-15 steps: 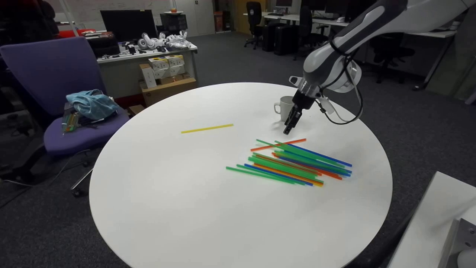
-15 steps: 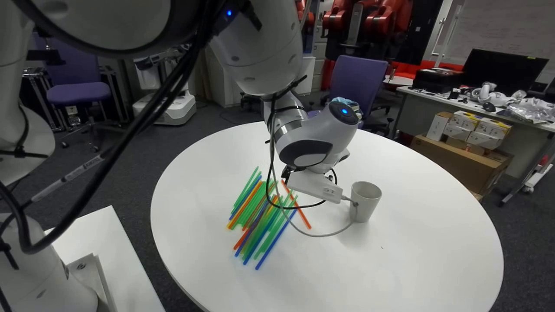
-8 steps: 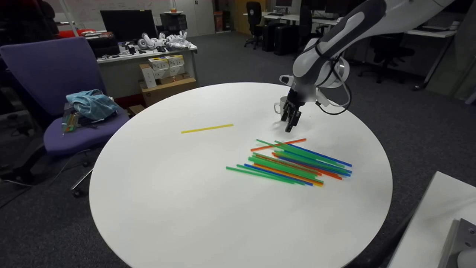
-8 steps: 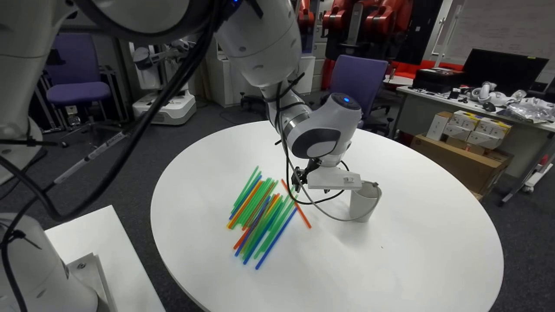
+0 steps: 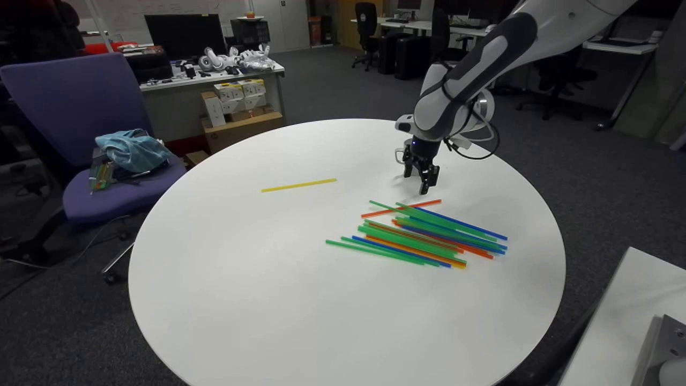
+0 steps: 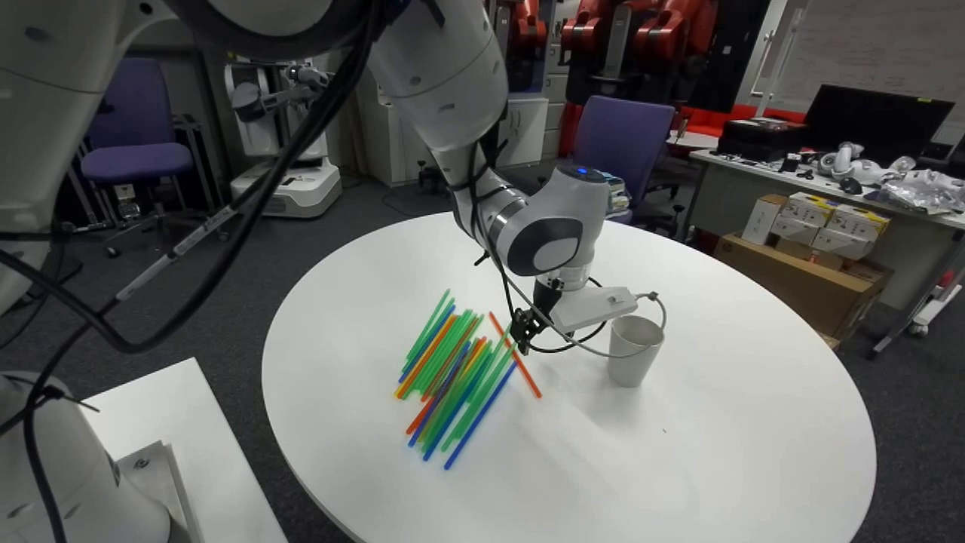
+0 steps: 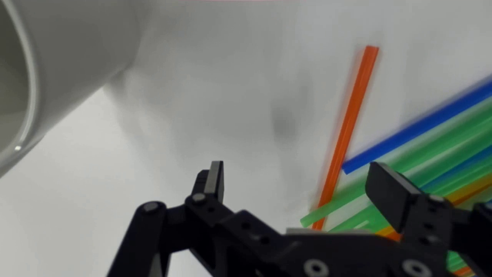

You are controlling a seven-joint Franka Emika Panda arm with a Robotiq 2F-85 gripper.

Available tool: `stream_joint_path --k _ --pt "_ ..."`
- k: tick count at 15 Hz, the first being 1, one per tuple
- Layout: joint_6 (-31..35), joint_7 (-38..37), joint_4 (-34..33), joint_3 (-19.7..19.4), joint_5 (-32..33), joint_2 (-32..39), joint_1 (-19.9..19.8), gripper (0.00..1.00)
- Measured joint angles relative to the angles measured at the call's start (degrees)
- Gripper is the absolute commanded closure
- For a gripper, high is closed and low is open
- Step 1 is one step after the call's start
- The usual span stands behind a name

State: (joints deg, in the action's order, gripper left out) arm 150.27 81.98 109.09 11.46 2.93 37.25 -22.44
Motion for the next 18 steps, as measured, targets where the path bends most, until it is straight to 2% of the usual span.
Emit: stream_joint_path --k 4,11,12,13,15,18 --pt "0.0 4.8 1.1 -2.7 0.5 0.0 1.6 0.0" --pt "0.0 6.7 3.0 -3.5 0.4 0.1 1.8 0.0" --pt "0.0 6.7 3.2 -3.5 0.4 0.1 1.9 0.04" --pt "0.0 6.7 3.4 -3.5 0.4 0.1 1.9 0.26" --pt "0.0 6.7 3.7 -3.5 0.4 0.1 2.1 0.31" --pt "0.1 6.7 3.9 -3.5 0.3 0.1 2.1 0.52"
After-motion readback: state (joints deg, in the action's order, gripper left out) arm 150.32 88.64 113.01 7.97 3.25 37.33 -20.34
